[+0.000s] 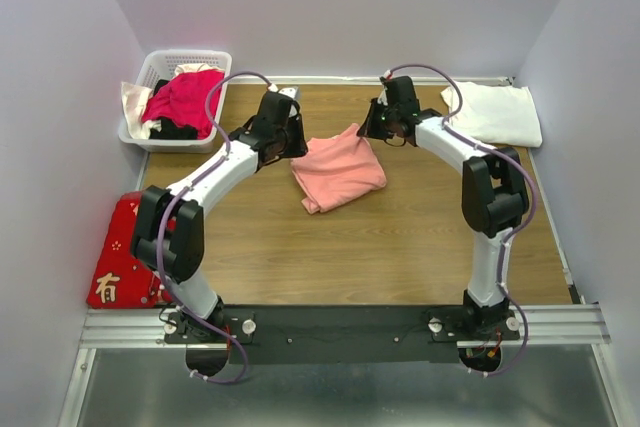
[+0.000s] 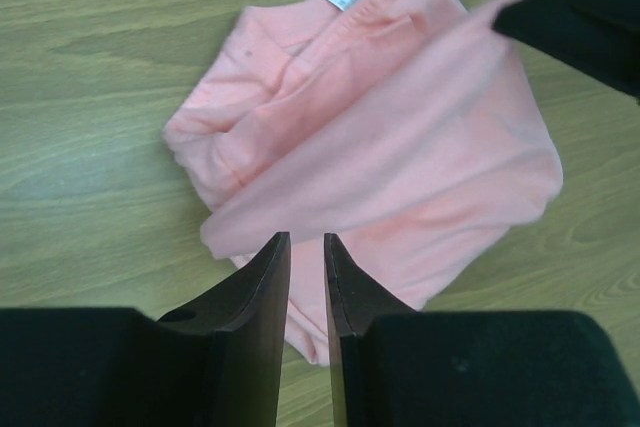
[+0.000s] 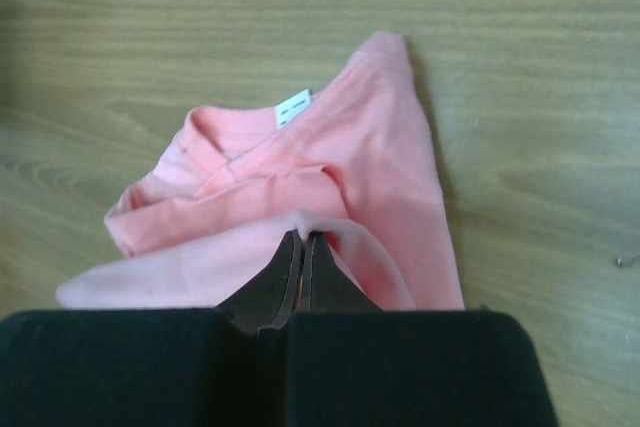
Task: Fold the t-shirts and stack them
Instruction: Fold the tshirt
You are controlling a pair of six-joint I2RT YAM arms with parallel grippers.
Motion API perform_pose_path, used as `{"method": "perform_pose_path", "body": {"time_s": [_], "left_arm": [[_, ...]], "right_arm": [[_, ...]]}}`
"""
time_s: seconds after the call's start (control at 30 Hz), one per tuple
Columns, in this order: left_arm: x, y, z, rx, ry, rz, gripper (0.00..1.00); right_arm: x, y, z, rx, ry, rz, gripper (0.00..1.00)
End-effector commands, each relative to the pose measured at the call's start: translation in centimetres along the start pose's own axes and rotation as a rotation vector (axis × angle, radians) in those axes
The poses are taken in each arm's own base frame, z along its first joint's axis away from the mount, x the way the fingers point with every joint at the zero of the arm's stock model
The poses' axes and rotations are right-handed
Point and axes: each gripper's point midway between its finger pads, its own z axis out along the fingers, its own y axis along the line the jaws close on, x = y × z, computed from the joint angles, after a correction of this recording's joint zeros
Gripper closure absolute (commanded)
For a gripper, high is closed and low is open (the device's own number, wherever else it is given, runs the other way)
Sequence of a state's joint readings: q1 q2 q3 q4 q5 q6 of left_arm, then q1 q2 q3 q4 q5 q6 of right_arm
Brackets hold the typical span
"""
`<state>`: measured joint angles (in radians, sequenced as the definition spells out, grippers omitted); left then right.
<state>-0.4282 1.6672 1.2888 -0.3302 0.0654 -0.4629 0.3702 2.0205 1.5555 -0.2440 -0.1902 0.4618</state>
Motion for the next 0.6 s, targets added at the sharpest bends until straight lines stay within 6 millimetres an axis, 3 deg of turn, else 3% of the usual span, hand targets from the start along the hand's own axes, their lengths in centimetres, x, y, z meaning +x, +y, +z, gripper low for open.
{"method": "perform_pose_path", "body": {"time_s": [0.0,0.07,0.23,0.33,0.57], "left_arm": [[0.4,-2.0,1.4,0.073,0.019,0.077,0.71],[0.7,-2.3,1.9,0.077,0.028,0.083,0.71],[2.1,-1.4,3.7,0.034,0.066,0.086,0.71],[2.5,-0.4,5.1,-0.013,0.071,0.073,0.72],[1.8,2.1,8.7,-0.162,0.029,0.017,0.71]], "right_arm": [[-2.8,-1.2,2.9,0.076,-0.105,0.026,0.99],[-3.5,-1.6,3.5,0.099,-0.131,0.053,0.99],[-2.3,-3.4,6.7,0.148,-0.108,0.084,0.99],[-2.4,-3.4,7.8,0.139,-0.106,0.088,0.99],[-2.1,-3.9,9.9,0.138,-0.095,0.076,0.99]]}}
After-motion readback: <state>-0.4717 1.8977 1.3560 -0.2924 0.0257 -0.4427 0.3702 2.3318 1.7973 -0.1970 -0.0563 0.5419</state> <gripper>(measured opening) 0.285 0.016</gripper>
